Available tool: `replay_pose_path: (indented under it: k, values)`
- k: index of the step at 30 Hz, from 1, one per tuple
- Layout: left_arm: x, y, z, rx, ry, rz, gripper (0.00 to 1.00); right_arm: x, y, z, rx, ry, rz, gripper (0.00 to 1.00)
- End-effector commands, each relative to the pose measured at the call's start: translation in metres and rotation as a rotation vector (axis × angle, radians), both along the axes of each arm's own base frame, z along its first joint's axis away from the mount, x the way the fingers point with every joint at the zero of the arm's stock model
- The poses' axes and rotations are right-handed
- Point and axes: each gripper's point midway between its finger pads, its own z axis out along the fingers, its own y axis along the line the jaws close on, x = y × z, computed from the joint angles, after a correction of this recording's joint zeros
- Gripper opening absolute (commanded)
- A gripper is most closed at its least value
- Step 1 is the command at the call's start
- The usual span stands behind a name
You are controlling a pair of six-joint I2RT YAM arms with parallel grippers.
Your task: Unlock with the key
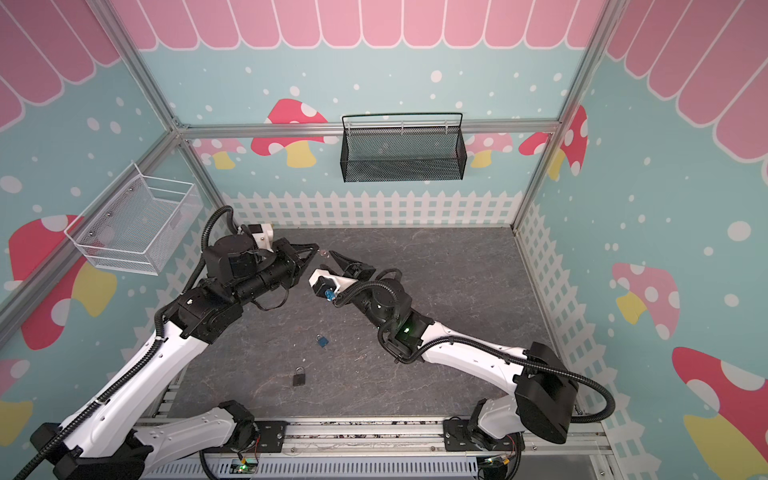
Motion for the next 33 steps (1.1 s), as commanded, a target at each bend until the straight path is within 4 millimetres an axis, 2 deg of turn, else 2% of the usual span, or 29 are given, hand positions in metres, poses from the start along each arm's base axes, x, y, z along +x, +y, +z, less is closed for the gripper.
replay_pose_path:
  k: [1,4,9,13,15,19,23,25,33]
  values:
    - [0.004,0.012,0.012,0.019,-0.125,0.017,0.00,-0.018,0.000,0.017,0.054,0.097,0.102,0.51]
    - [0.004,0.010,0.019,0.014,-0.226,-0.041,0.00,-0.016,-0.003,0.017,0.084,0.301,0.208,0.54]
    - [-0.003,-0.001,0.022,0.064,-0.413,-0.147,0.00,-0.020,-0.023,0.015,0.274,0.754,0.470,0.56]
    - [-0.012,-0.015,0.026,0.025,-0.538,-0.239,0.00,-0.030,-0.023,0.013,0.347,1.004,0.606,0.55]
    - [-0.012,-0.022,0.022,0.026,-0.537,-0.277,0.00,-0.033,-0.023,0.016,0.374,1.096,0.667,0.54]
    - [-0.016,-0.030,0.022,0.008,-0.556,-0.337,0.00,-0.030,-0.027,0.025,0.433,1.194,0.717,0.52]
    - [-0.020,-0.034,0.022,0.009,-0.567,-0.370,0.00,-0.016,-0.033,0.022,0.470,1.244,0.705,0.49]
    - [-0.021,-0.037,0.021,0.006,-0.566,-0.388,0.00,-0.019,-0.033,0.026,0.473,1.238,0.758,0.48]
    - [-0.024,-0.040,0.020,0.005,-0.557,-0.416,0.00,-0.008,-0.027,0.027,0.471,1.269,0.782,0.43]
